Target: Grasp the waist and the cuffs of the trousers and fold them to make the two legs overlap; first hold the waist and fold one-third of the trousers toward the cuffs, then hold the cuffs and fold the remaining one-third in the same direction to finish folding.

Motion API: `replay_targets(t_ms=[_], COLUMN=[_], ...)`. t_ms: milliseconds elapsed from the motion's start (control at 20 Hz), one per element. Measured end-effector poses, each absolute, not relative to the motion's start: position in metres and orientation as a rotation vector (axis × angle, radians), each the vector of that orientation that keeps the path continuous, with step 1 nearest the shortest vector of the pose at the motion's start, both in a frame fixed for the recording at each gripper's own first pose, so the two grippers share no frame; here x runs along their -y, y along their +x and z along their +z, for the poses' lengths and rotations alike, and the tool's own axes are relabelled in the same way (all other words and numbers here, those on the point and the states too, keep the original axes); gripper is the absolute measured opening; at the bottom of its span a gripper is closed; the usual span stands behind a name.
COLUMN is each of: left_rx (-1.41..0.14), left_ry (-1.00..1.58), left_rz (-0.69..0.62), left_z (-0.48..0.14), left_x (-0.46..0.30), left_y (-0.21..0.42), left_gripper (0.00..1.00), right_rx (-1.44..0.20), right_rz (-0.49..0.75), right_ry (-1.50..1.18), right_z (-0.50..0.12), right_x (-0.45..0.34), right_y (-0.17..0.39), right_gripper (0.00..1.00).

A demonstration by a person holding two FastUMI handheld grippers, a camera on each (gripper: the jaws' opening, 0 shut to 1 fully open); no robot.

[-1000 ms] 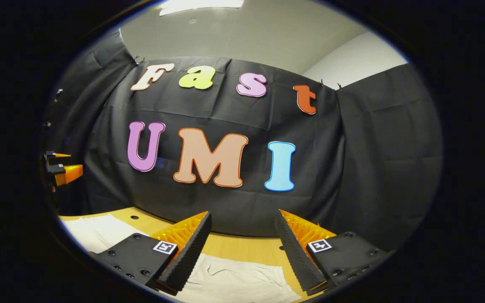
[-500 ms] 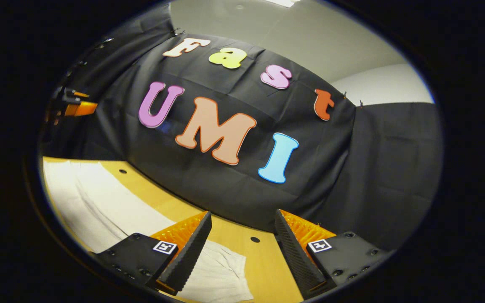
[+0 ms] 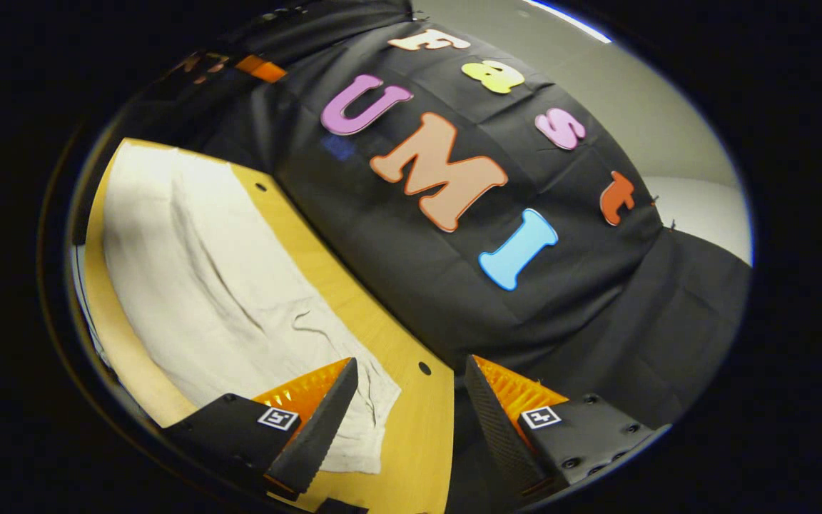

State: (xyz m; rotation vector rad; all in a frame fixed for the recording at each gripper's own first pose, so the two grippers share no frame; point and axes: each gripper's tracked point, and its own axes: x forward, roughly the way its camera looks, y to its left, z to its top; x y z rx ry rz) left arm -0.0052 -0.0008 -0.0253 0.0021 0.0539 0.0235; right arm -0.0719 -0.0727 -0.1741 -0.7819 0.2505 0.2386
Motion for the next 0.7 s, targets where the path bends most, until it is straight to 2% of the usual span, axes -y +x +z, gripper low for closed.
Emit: replay_targets(t_ms=[50,200,250,550,600,700], left_rx=[-0.058,-0.074,-0.078,-0.105,-0.105,-0.108], left_ry=[0.004,-0.006,-0.007,0.019,0.026,0.041], left_rz=[0.026,0.032,0.035,0.053,0.054,0.054], left_z=[-0.028,-0.033,-0.035,-0.044,-0.045,-0.046], left_x=[0.001,0.001,0.0,-0.006,-0.007,-0.008], left_y=[-0.005,-0.006,-0.006,-0.01,-0.01,-0.011], left_gripper=[0.99,0.99,0.96,0.95,0.95,0.95], right_rx=[-0.278,-0.369,-0.388,-0.484,-0.505,-0.546], right_rz=[0.261,0.334,0.36,0.561,0.589,0.639], right_ry=[-0.812,-0.91,-0.939,-1.059,-1.075,-1.1], right_z=[-0.189,-0.232,-0.242,-0.303,-0.313,-0.33], right_x=[0.076,0.086,0.088,0.076,0.076,0.074], right_y=[-0.077,-0.096,-0.101,-0.131,-0.137,-0.144], right_gripper=[0.97,0.97,0.97,0.98,1.0,0.98])
